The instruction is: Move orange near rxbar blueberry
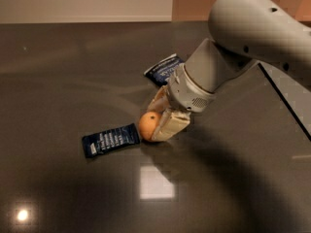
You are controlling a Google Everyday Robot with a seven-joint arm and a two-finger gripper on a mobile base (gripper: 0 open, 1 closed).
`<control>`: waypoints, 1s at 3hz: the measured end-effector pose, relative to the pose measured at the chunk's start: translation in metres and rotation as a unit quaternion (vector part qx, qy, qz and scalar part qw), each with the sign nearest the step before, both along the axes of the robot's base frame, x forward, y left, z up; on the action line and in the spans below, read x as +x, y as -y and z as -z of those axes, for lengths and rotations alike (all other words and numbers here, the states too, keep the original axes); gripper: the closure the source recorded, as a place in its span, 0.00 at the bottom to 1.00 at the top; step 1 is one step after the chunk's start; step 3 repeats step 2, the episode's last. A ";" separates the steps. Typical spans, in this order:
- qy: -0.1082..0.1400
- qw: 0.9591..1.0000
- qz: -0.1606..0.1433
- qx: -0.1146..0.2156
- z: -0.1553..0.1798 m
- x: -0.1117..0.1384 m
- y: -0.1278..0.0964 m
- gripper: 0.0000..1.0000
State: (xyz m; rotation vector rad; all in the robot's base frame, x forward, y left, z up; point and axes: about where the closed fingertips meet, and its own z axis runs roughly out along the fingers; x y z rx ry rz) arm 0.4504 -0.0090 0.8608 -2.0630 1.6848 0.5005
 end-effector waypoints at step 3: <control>0.001 1.000 -0.001 -0.001 -0.001 -0.001 -0.001 0.00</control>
Offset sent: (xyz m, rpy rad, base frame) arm -0.0008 0.0009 0.0006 -0.0010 -0.0016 0.0021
